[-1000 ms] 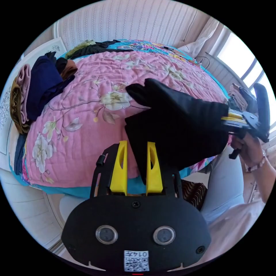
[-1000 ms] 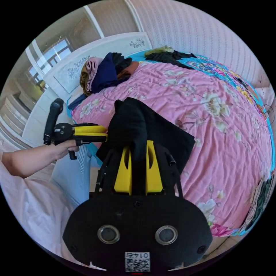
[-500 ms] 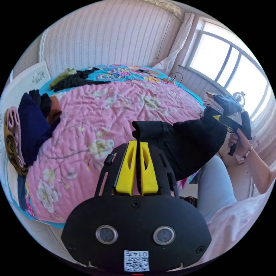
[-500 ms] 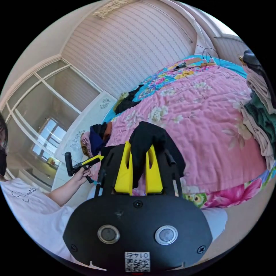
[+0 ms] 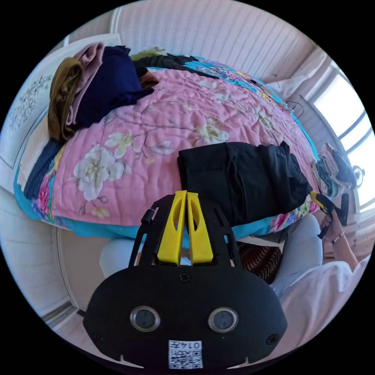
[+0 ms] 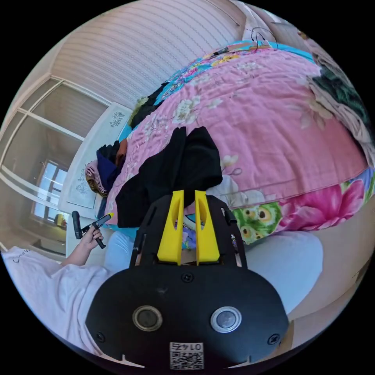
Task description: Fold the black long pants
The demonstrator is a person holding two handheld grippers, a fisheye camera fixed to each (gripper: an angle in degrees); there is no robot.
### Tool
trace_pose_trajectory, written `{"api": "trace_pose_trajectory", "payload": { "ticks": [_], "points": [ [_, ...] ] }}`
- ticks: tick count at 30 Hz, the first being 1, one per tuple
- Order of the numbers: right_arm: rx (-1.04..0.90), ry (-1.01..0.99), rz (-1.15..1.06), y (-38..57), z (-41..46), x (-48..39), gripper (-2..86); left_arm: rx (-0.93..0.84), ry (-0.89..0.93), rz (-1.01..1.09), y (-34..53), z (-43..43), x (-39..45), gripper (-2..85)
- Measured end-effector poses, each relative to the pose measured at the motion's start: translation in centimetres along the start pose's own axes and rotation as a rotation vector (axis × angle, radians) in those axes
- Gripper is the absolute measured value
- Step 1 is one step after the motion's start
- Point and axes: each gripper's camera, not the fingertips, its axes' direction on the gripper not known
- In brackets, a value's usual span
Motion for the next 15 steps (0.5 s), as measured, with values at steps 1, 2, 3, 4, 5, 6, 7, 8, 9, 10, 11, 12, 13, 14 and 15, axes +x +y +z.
{"api": "trace_pose_trajectory", "payload": {
  "ticks": [1,2,3,4,5,6,7,8,9,10,11,12,13,14,15],
  "points": [
    [0.007,0.011,-0.024,-0.1,-0.5,-0.4,5.2,0.013,0.003,-0.011,0.2,-0.2,-0.1,-0.5],
    [0.016,0.041,-0.082,-0.5,-1.2,-1.5,5.5,0.033,0.0,-0.031,0.4,-0.8,-0.4,-0.2],
    [0.036,0.089,-0.147,-0.9,-1.7,-2.8,6.3,0.06,-0.006,-0.039,0.4,-1.5,-0.5,0.3],
    [0.048,0.112,-0.178,-1.1,-1.8,-3.6,6.9,0.077,-0.009,-0.035,0.2,-1.9,-0.4,1.3],
    [0.069,0.154,-0.227,-1.5,-1.6,-5.0,9.2,0.11,-0.016,-0.013,-0.2,-2.6,-0.2,3.1],
    [0.066,0.157,-0.265,-2.0,-0.8,-6.3,12.4,0.137,-0.026,0.021,-0.9,-3.0,0.3,5.1],
    [0.046,0.152,-0.273,-2.3,-0.1,-6.8,14.0,0.144,-0.031,0.035,-1.3,-3.0,0.5,6.1],
    [-0.021,0.138,-0.28,-2.9,1.7,-7.6,17.1,0.148,-0.036,0.057,-2.3,-2.8,1.0,8.0],
    [-0.1,0.141,-0.286,-3.3,3.9,-8.2,18.6,0.144,-0.032,0.071,-3.2,-2.2,1.5,9.3],
    [-0.143,0.143,-0.278,-3.4,5.0,-8.3,19.3,0.141,-0.028,0.076,-3.7,-1.7,1.7,9.6],
    [-0.221,0.138,-0.252,-3.5,7.0,-8.5,20.2,0.119,-0.022,0.081,-4.5,-0.6,2.0,10.0],
    [-0.229,0.169,-0.225,-3.4,8.0,-8.7,20.3,0.063,-0.008,0.08,-5.3,0.9,2.3,10.2],
    [-0.209,0.201,-0.216,-3.3,8.1,-9.0,19.9,0.027,0.0,0.078,-5.7,1.6,2.5,10.1],
    [-0.182,0.256,-0.209,-3.1,8.1,-9.5,18.7,-0.045,0.002,0.092,-6.2,3.1,3.0,9.9],
    [-0.187,0.283,-0.227,-2.9,8.2,-10.0,17.2,-0.086,-0.037,0.121,-6.4,4.1,3.5,9.1]
  ]
}}
